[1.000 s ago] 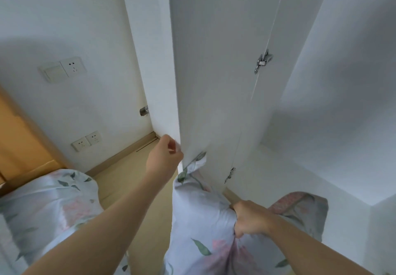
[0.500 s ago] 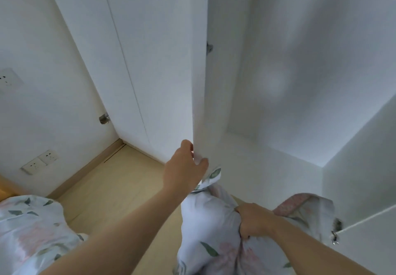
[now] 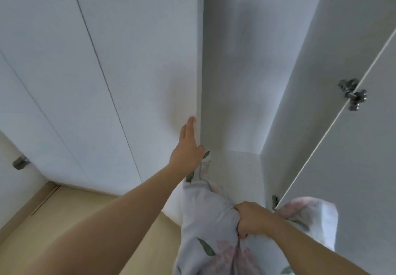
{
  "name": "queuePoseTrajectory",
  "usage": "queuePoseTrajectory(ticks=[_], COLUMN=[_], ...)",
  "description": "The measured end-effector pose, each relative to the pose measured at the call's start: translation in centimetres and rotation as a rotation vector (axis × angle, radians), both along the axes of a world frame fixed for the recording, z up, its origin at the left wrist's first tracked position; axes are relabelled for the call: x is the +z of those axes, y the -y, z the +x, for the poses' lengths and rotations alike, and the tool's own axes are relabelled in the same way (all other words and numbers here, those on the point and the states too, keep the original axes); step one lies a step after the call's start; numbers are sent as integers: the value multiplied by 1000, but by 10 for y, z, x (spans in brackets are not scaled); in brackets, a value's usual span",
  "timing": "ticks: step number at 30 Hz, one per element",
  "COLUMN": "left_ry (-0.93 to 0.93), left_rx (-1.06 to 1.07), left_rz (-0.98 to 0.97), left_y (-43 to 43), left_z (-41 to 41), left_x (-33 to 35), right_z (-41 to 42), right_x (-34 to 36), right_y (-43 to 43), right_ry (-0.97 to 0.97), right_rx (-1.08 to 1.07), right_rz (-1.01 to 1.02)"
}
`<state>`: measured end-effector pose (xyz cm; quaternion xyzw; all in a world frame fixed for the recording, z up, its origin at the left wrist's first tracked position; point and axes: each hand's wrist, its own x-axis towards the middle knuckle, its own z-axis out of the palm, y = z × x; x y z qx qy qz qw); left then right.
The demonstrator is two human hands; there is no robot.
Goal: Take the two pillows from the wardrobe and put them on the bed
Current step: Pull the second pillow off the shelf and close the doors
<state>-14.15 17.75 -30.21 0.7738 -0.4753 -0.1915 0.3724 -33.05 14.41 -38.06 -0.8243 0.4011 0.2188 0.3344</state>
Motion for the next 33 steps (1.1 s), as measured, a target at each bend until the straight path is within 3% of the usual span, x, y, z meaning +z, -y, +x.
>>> queuePoseTrajectory(ticks=[5, 14, 27, 33], left_ry=[86, 10, 471, 544], left_rx=[24, -69, -108, -146], left_rz=[-78, -48, 170, 160], left_y=[39, 72, 115, 132], left_z=[-4, 22, 53, 64], left_x=[29, 36, 36, 30], right_z=[-14, 9, 54, 58], right_x=[21, 84, 116, 109], right_y=[24, 61, 93, 102], right_ry=[27, 104, 154, 151], right_rx=[-62, -73, -132, -200], right_rz=[-52, -122, -199, -188])
